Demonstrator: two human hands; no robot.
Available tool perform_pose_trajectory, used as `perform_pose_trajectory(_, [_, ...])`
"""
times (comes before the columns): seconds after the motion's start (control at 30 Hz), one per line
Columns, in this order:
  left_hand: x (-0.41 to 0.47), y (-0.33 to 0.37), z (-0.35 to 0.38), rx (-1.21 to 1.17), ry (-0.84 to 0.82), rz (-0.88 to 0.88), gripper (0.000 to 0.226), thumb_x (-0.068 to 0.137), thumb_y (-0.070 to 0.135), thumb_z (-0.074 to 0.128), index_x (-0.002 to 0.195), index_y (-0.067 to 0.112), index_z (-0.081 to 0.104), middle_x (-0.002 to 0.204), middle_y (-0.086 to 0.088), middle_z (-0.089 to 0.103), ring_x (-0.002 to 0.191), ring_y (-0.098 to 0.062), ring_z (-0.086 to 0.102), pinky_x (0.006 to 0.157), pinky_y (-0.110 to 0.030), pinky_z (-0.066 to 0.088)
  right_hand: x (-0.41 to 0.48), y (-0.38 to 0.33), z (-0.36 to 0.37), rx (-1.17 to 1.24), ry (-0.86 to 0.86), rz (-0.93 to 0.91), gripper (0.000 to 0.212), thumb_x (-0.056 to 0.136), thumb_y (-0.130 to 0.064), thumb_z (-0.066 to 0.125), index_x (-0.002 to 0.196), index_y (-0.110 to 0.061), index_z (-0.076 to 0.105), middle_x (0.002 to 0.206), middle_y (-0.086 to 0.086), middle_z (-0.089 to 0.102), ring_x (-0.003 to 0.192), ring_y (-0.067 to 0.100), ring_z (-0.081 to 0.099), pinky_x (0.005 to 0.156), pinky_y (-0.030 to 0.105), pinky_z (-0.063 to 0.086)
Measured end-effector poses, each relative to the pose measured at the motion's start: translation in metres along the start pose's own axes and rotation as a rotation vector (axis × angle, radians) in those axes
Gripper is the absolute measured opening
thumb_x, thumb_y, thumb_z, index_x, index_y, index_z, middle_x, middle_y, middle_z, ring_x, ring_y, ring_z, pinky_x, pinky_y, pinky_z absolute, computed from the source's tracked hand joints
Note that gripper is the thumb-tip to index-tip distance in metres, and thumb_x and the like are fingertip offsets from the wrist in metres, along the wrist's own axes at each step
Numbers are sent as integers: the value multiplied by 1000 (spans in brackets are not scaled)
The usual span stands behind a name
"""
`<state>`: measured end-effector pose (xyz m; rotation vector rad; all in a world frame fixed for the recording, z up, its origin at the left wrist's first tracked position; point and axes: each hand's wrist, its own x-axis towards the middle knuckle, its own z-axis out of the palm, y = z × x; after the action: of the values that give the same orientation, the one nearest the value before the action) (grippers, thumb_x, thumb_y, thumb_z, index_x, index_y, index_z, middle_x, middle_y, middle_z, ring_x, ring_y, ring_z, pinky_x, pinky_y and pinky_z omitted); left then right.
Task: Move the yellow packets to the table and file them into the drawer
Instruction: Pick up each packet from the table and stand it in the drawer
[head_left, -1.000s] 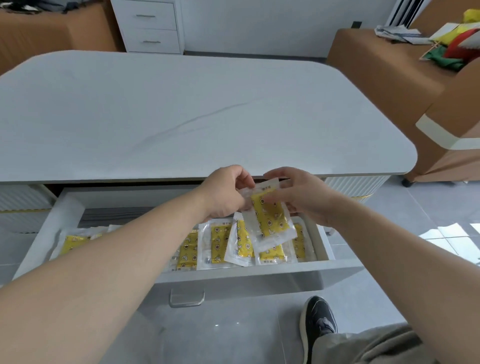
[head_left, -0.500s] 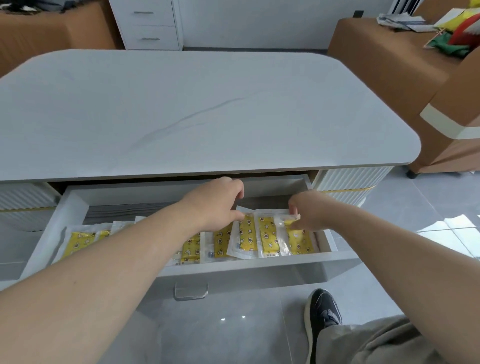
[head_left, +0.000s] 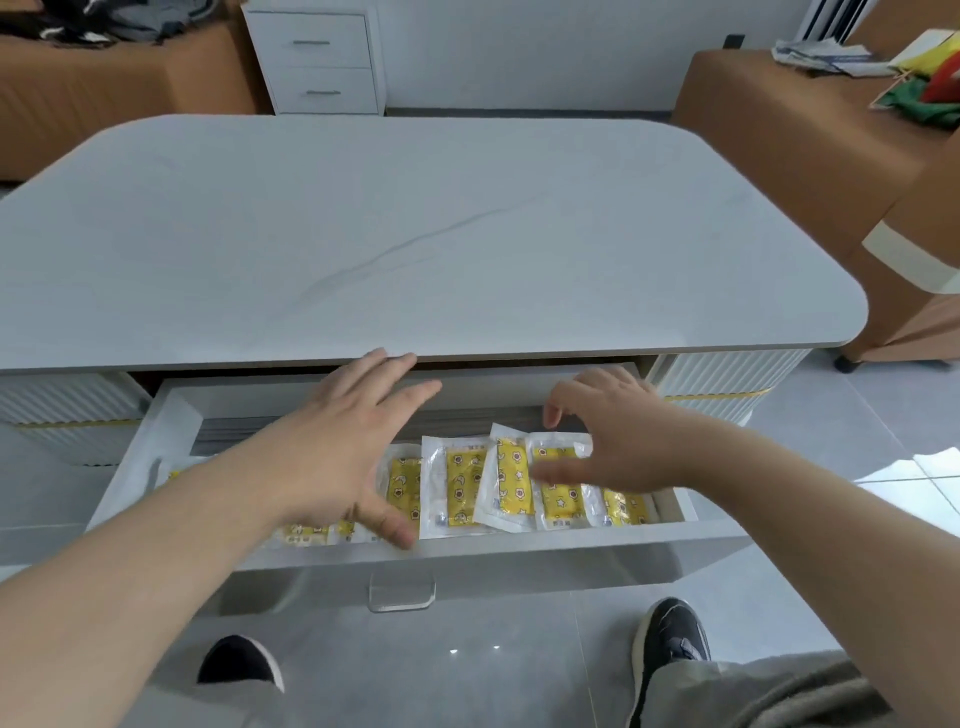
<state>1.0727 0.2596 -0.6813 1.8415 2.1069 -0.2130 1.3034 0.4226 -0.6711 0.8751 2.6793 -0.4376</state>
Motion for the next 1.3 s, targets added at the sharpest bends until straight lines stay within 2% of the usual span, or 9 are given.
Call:
perform_pose_trajectory(0.1, [-19, -15, 11, 78, -78, -41, 156, 30, 97, 55, 142, 45, -40, 145, 11, -56, 136, -16, -50, 118, -38, -14, -20, -14, 7, -48, -132, -96, 96, 62, -80, 73, 140, -40, 33, 143, -9, 29, 137, 15, 22, 117, 40, 22])
perform_pose_trajectory(0.2, [-30, -22, 24, 145, -107, -70, 152, 26, 97, 49, 128, 48, -51, 138, 7, -63, 133, -22, -54, 123, -47, -12, -16, -17, 28, -181, -162, -131, 115, 60, -72, 82, 150, -37, 20, 148, -6, 20, 141, 19, 16, 118, 41, 19])
perform_pose_trajectory(0.33, [-29, -24, 29, 202, -40, -85, 154, 49, 86, 72, 134, 42, -50, 140, 1, -62, 136, -27, -50, 122, -47, -14, -6, -14, 40, -285, -74, -106, 121, 62, -64, 85, 153, -37, 10, 153, 0, 13, 145, 25, 14, 119, 45, 22])
perform_pose_trajectory(0.57, [-13, -28, 19, 234, 99, -128, 152, 58, 77, 76, 140, 37, -46, 148, -2, -54, 143, -31, -41, 121, -48, -15, 9, -10, 24, -341, 79, -20, 139, 55, -73, 83, 156, -39, -7, 159, 3, 0, 150, 30, 0, 121, 51, 14])
perform_pose_trajectory(0.77, [17, -38, 3, 236, 225, -201, 149, 62, 69, 82, 151, 33, -32, 157, -6, -41, 150, -33, -26, 123, -55, -7, 37, -11, 8, -346, 267, 46, 138, 57, -67, 86, 155, -38, -7, 161, 7, -6, 152, 34, -3, 122, 55, 12])
perform_pose_trajectory(1.0, [55, -54, -5, 233, 387, -269, 131, 72, 54, 82, 158, 27, -12, 164, -9, -25, 153, -32, -13, 123, -55, -4, 76, -5, 0, -371, 418, 143, 131, 71, -59, 83, 156, -38, -15, 161, 10, -12, 152, 37, -4, 121, 56, 10])
perform_pose_trajectory(1.13, [71, -57, -2, 303, 454, -306, 118, 80, 49, 78, 160, 24, -5, 166, -11, -17, 154, -31, -4, 123, -56, -3, 93, 2, -2, -363, 465, 191, 124, 75, -61, 78, 157, -37, -12, 161, 12, -6, 150, 36, 4, 120, 54, 12])
perform_pose_trajectory(1.3, [80, -58, 6, 341, 524, -345, 102, 84, 43, 75, 160, 22, 10, 167, -10, -2, 153, -29, 12, 122, -56, 2, 102, 9, 2, -343, 528, 226, 116, 76, -61, 78, 158, -35, 0, 160, 13, 6, 147, 35, 13, 118, 51, 17])
